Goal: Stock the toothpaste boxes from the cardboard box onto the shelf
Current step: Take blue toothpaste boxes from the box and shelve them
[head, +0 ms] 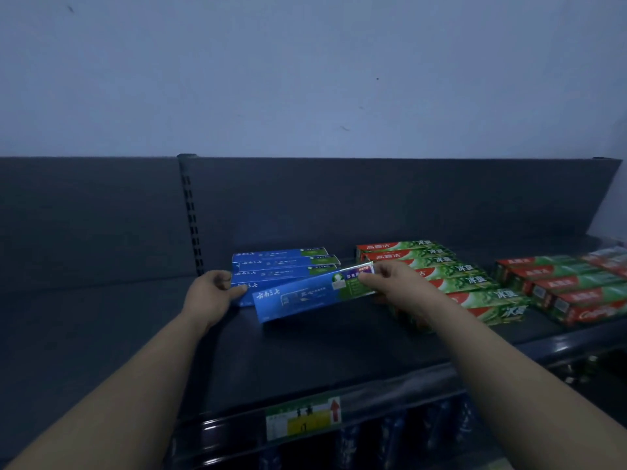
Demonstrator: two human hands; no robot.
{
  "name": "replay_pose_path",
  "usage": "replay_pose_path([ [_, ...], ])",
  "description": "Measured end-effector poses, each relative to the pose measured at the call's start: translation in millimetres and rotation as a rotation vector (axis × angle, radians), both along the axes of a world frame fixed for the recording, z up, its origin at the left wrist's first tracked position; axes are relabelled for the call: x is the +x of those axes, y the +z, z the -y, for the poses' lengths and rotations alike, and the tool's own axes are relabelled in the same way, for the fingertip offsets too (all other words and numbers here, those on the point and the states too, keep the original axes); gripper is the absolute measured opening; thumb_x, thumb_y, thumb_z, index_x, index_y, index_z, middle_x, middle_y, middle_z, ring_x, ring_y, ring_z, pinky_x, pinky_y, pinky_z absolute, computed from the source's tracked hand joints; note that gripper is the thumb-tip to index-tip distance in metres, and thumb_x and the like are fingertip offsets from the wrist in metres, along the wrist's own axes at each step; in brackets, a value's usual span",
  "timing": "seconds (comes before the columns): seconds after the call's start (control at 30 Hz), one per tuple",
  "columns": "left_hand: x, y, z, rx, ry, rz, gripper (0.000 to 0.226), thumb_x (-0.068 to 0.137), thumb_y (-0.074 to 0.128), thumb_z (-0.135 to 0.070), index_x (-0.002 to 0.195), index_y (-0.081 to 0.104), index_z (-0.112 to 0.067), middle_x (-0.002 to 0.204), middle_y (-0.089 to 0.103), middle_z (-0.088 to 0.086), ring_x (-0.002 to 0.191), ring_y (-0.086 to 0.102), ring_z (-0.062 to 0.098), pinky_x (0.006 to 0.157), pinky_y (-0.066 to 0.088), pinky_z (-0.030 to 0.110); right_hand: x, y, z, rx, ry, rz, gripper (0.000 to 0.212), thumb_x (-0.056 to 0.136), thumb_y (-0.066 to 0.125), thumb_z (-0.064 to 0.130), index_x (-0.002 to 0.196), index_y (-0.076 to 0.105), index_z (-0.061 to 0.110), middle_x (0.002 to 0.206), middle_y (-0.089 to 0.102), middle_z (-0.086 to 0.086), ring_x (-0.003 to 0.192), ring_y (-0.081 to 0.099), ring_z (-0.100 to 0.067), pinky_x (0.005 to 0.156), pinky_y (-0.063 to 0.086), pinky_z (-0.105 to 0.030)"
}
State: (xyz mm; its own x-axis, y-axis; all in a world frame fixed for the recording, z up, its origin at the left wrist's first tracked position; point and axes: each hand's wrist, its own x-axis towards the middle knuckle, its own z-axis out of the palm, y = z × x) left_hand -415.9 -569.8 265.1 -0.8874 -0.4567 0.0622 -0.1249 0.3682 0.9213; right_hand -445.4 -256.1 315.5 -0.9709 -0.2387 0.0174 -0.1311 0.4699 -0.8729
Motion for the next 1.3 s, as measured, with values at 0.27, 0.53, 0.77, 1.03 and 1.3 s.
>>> replay_pose_path([
  [0.27, 4.6, -2.3, 9.7, 0.078, 0.028, -0.056, 0.03, 0.082, 0.068, -0.035, 0.105, 0.066, -0.015, 0.105, 0.07, 0.003, 0.099, 0.066, 0.024, 0.096, 0.05, 0.047, -5.2, -5.8, 18.2, 0.275, 0.075, -0.04, 0.021, 0.093, 0.06, 0.017, 0.111, 0.05, 0.021, 0.106, 0.062, -0.002, 0.094, 0.06, -0.017, 0.074, 0.047, -0.029],
  [0.53, 32.0, 11.6, -11.0, 0.006, 0.13, -0.112, 0.038, 0.093, 0.06, -0.023, 0.126, 0.055, -0.007, 0.112, 0.058, 0.001, 0.1, 0.053, 0.015, 0.087, 0.036, 0.025, -10.1, -17.4, 26.8, 0.31, 0.001, -0.102, 0.044, 0.092, 0.061, 0.016, 0.132, 0.046, 0.013, 0.123, 0.054, -0.003, 0.113, 0.052, -0.019, 0.085, 0.044, -0.029],
  [0.77, 49.8, 16.6, -28.1, -0.057, 0.073, -0.128, 0.024, 0.092, 0.059, -0.02, 0.113, 0.064, -0.009, 0.106, 0.066, 0.0, 0.096, 0.059, 0.012, 0.083, 0.038, 0.023, 8.3, -3.8, 21.5, 0.33, -0.07, -0.24, 0.068, 0.089, 0.065, 0.032, 0.148, 0.032, 0.018, 0.149, 0.04, -0.003, 0.132, 0.042, -0.023, 0.104, 0.038, -0.034],
  [1.03, 86.9, 42.1, -64.0, -0.164, -0.148, -0.184, 0.031, 0.093, 0.059, -0.02, 0.123, 0.061, -0.011, 0.106, 0.061, -0.004, 0.098, 0.056, 0.009, 0.087, 0.037, 0.02, 74.1, 8.0, -0.8, 0.475, -0.105, -0.462, 0.053, 0.091, 0.062, 0.028, 0.139, 0.047, 0.012, 0.142, 0.048, -0.006, 0.131, 0.043, -0.022, 0.105, 0.031, -0.026],
  [1.3, 143.1, 42.6, -115.3, -0.175, -0.454, -0.207, 0.034, 0.094, 0.058, -0.018, 0.126, 0.059, -0.009, 0.105, 0.062, 0.001, 0.1, 0.058, 0.011, 0.083, 0.038, 0.02, 186.6, -4.9, -40.0, 0.469, -0.3, -0.407, 0.047, 0.092, 0.061, 0.024, 0.137, 0.051, 0.014, 0.142, 0.049, -0.005, 0.132, 0.042, -0.02, 0.107, 0.03, -0.026],
])
